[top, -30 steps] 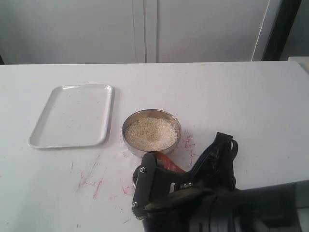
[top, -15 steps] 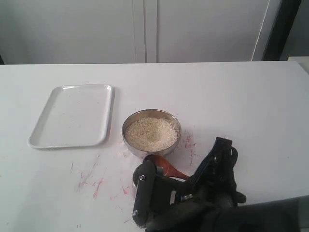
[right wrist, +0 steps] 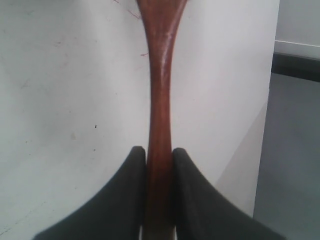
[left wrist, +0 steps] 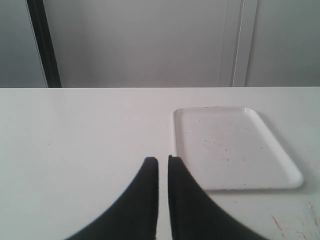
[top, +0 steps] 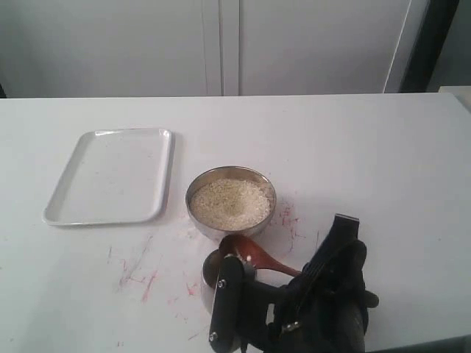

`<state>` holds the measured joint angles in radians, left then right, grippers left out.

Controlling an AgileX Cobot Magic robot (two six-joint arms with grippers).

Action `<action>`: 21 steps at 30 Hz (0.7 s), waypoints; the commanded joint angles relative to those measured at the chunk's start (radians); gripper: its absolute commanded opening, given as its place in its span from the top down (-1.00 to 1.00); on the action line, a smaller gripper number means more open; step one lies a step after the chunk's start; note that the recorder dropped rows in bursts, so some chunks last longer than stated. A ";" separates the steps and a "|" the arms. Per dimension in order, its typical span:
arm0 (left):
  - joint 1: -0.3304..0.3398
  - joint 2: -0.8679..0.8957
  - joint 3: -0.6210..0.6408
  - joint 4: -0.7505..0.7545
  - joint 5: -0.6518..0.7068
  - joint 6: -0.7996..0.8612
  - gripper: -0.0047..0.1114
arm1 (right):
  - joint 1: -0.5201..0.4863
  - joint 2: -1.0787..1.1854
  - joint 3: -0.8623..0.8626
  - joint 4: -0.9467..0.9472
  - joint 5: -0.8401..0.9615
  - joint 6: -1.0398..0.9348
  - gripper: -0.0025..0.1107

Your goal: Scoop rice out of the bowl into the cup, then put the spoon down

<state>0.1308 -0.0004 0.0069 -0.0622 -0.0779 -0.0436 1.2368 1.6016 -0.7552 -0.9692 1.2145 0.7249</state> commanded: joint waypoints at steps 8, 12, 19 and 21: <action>-0.004 0.000 -0.007 -0.005 -0.004 -0.005 0.67 | 0.014 0.000 0.010 -0.035 0.007 0.018 0.96; -0.004 0.000 -0.007 -0.005 -0.004 -0.005 0.67 | 0.023 0.000 0.010 -0.052 0.007 0.022 0.96; -0.004 0.000 -0.007 -0.005 -0.004 -0.005 0.67 | 0.023 0.000 0.010 -0.055 0.007 0.023 0.96; -0.004 0.000 -0.007 -0.005 -0.004 -0.005 0.67 | 0.028 0.000 0.010 -0.048 0.007 0.023 0.96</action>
<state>0.1308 -0.0004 0.0069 -0.0622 -0.0779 -0.0436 1.2559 1.6016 -0.7490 -1.0081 1.2145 0.7396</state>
